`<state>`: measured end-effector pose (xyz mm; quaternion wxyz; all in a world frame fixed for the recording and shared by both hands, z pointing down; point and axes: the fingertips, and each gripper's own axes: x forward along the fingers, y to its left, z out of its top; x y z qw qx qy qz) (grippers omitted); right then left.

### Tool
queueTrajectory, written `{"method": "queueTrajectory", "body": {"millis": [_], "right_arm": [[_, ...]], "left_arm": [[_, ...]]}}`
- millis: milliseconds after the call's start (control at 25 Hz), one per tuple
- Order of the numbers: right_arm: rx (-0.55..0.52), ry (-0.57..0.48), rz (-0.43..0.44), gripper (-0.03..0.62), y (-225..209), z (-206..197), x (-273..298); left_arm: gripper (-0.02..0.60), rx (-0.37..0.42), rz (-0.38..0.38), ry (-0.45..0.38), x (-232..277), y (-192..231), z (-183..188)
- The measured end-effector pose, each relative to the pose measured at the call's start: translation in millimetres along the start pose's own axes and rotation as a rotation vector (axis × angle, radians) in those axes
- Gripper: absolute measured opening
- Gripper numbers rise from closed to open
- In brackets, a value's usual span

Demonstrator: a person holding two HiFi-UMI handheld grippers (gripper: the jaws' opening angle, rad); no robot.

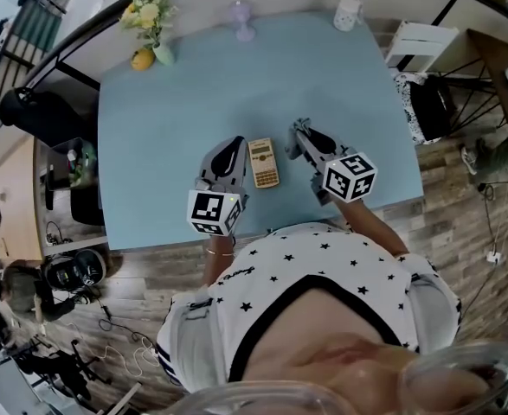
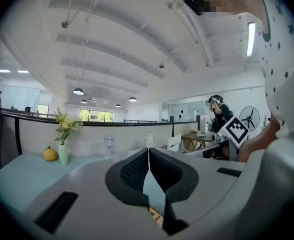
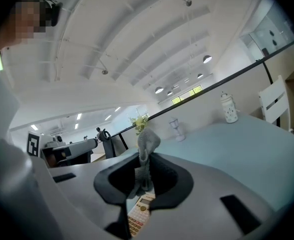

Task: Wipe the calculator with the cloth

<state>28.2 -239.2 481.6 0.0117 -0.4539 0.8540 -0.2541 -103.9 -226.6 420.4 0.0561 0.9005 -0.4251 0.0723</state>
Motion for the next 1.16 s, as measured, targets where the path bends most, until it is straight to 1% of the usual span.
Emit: {"method": "queueTrajectory", "body": {"millis": [200,440,640,1160], "right_arm": [[-0.026,-0.006,0.022,0.046,2,5,-5],[-0.022,-0.019,0.04,0.046,5,13,-8],[-0.022,-0.019,0.048,0.046,6,15,-8],[-0.015,-0.034,0.051,0.046,2,19,-10]], "left_arm": [[0.031,0.003,-0.007,0.003,6,-9,0],[0.031,-0.003,0.0,0.01,6,-12,-1],[0.031,-0.004,0.013,0.012,5,-10,-1],[0.031,-0.006,0.008,0.012,11,-13,-2]]}}
